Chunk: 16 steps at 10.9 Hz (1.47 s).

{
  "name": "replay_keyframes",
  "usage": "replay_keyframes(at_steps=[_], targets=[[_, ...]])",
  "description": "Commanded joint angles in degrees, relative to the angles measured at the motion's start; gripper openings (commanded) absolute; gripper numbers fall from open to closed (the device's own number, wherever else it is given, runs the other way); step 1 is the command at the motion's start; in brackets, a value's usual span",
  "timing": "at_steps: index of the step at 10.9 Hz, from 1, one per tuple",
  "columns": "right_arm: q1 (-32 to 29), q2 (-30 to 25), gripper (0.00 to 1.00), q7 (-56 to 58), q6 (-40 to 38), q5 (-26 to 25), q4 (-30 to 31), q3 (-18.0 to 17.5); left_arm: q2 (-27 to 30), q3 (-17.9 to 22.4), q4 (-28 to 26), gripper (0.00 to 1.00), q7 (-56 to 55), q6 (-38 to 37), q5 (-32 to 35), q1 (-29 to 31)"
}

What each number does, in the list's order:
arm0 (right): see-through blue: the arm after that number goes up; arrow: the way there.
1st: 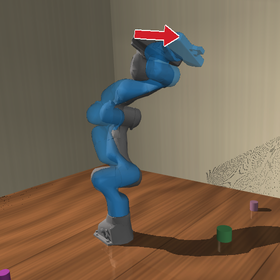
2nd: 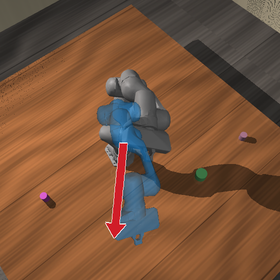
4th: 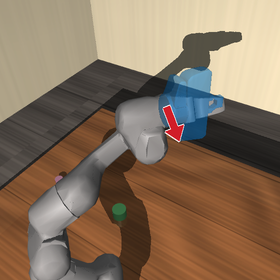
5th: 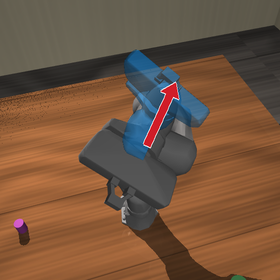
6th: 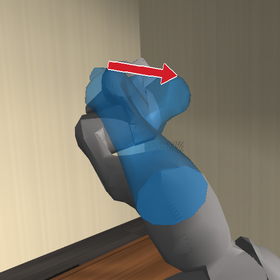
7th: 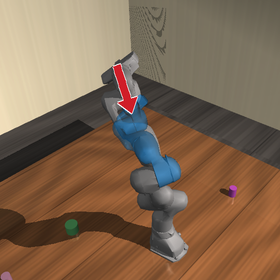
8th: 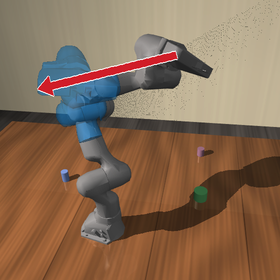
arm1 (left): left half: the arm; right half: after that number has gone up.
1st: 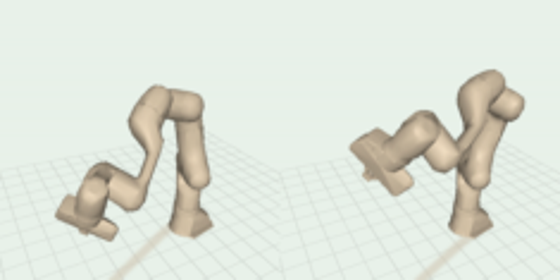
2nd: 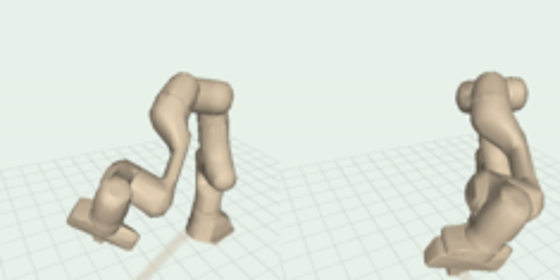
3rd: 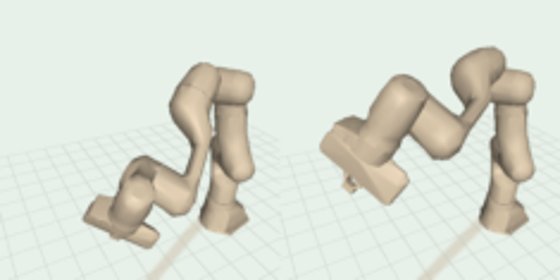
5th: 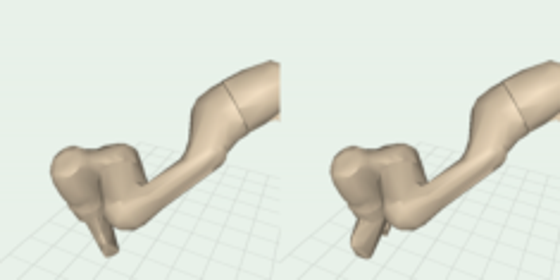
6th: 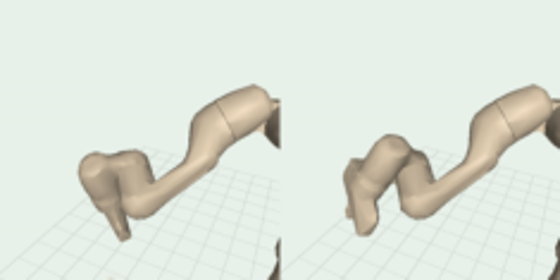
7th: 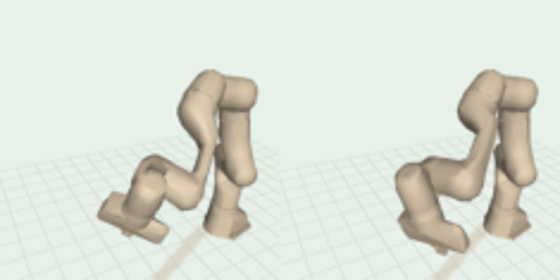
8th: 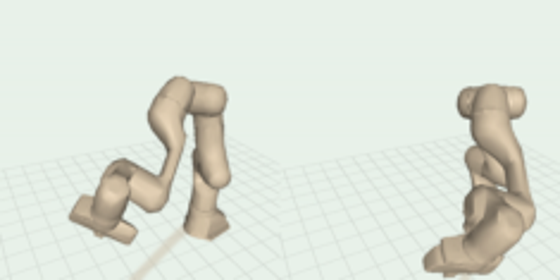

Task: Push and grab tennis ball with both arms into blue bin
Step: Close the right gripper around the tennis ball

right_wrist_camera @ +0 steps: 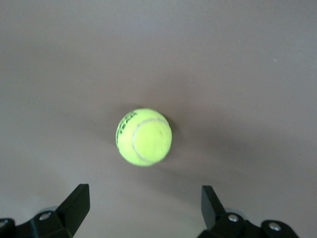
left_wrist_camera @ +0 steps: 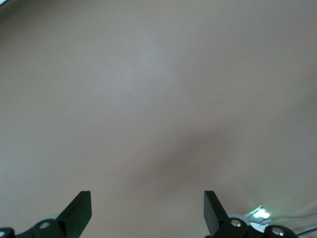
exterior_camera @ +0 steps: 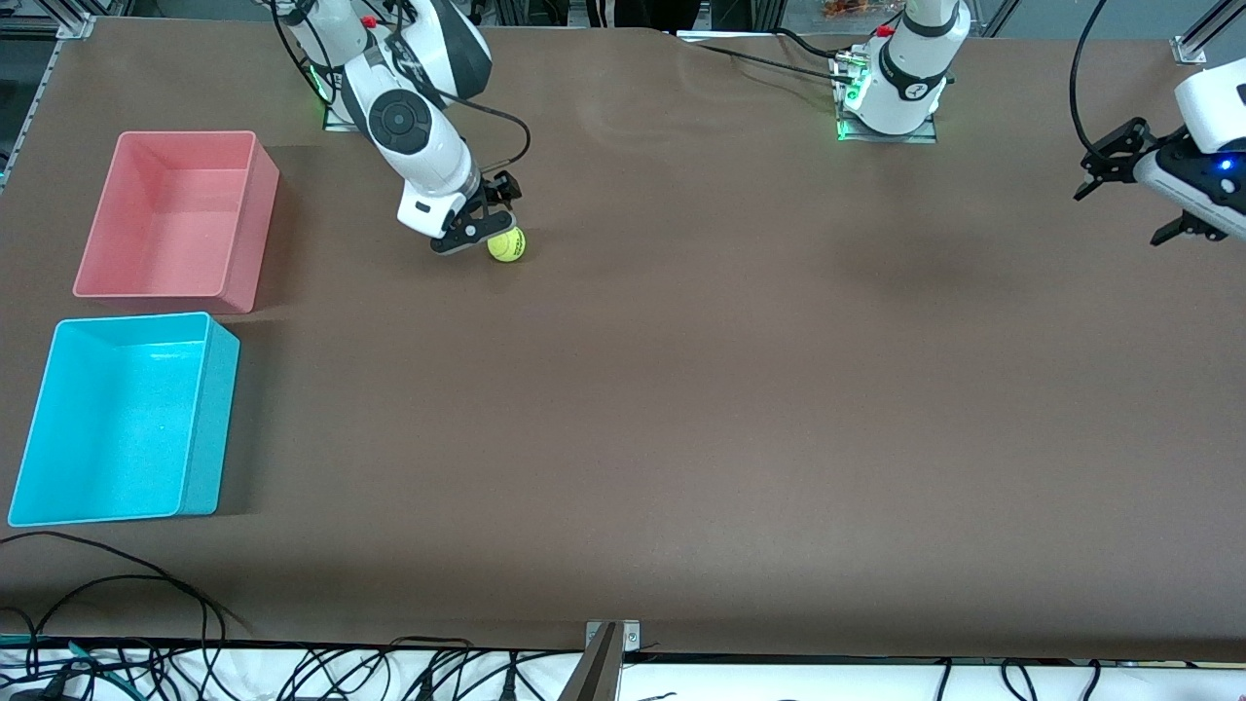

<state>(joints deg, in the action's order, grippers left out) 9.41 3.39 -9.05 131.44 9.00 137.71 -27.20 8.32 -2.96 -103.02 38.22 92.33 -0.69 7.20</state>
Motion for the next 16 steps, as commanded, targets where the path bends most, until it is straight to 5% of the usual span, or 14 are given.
replay_keyframes(at_steps=[1, 6, 10, 11, 12, 14, 16], targets=[[0.78, 4.50, 1.00, -0.35, 11.78, 0.93, 2.64, -0.14, -0.23, -1.52, 5.10, 1.00, -15.76, -6.44, 1.66, 0.36], [1.31, 9.87, 1.00, -0.35, 19.10, 0.84, 4.58, -0.14, -0.32, -3.37, 7.56, 1.00, -34.59, -9.10, 0.78, 0.10], [1.31, 12.87, 1.00, -0.35, 21.49, 0.84, 4.49, -0.14, -0.58, -3.90, 7.83, 1.00, -35.76, -9.80, 0.87, 0.10], [1.31, 12.87, 0.89, -0.27, 21.49, 0.84, 4.49, -0.14, -0.58, -3.90, 7.92, 1.00, -36.37, -10.76, 0.87, 0.10], [1.31, 12.87, 0.60, -0.27, 21.49, 0.84, 4.14, 0.04, -0.58, -4.16, 8.09, 1.00, -37.16, -11.29, 0.95, 0.01], [1.14, 12.43, 0.29, -0.44, 21.41, 0.93, 3.62, 0.48, -0.58, -4.16, 8.18, 1.00, -37.96, -12.26, 1.04, -0.25], [0.96, 10.77, 0.24, -0.18, 20.88, 0.76, 2.74, 1.61, -0.67, -3.99, 8.27, 1.00, -37.87, -12.26, 1.39, -0.43]])
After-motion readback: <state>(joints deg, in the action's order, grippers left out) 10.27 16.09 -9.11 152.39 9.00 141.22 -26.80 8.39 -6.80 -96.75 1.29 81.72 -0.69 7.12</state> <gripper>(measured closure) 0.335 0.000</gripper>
